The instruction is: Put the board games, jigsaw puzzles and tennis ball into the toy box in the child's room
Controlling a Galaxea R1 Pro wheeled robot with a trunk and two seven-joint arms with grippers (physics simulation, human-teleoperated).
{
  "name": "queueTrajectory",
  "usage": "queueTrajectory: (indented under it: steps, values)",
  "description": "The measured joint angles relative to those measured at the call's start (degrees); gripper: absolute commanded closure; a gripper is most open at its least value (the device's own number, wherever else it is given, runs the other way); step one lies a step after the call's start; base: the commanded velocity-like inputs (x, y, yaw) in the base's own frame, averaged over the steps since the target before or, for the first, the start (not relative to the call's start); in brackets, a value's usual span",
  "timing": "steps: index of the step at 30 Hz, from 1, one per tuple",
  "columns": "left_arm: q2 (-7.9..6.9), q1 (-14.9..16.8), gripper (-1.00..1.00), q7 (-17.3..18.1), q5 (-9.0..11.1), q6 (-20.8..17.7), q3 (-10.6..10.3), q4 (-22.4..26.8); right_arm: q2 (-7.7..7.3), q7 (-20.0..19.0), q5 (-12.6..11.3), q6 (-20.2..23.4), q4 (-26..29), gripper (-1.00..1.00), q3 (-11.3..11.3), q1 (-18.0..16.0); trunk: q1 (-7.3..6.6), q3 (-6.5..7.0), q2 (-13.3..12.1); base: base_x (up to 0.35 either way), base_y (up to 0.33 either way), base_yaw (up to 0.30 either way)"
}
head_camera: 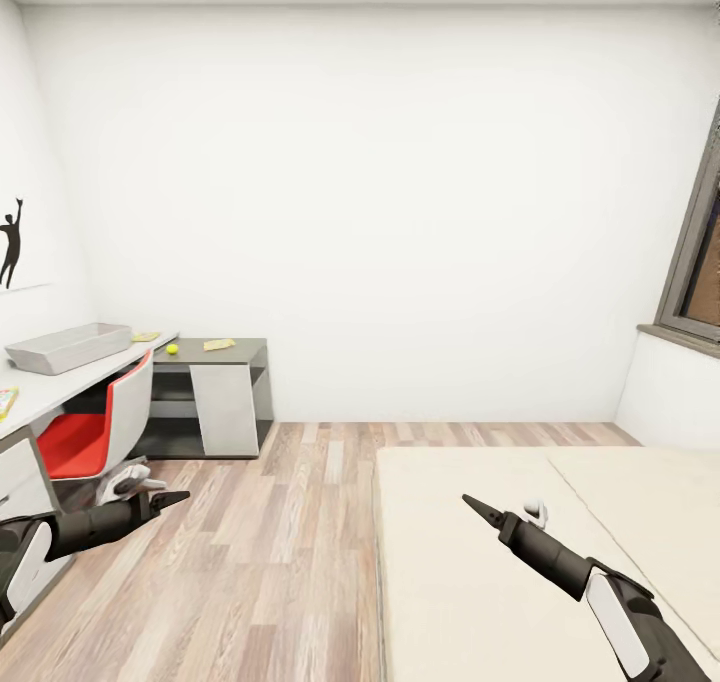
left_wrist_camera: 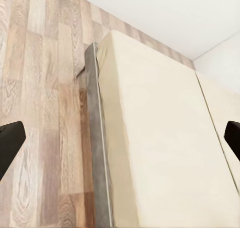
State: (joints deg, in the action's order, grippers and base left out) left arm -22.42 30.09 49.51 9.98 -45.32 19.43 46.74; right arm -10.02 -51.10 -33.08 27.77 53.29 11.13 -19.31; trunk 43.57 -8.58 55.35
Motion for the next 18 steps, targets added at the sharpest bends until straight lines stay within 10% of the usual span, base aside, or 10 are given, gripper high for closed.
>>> queueTrajectory:
  steps: [18]
  values:
    - [0.00, 0.0, -1.00, 0.0, 0.0, 0.0, 0.0, 0.0, -0.02, -0.1, 0.0, 0.0, 0.0, -1.00, 0.0, 0.0, 0.00, 0.00, 0.0, 0.000, -0.294, 0.000]
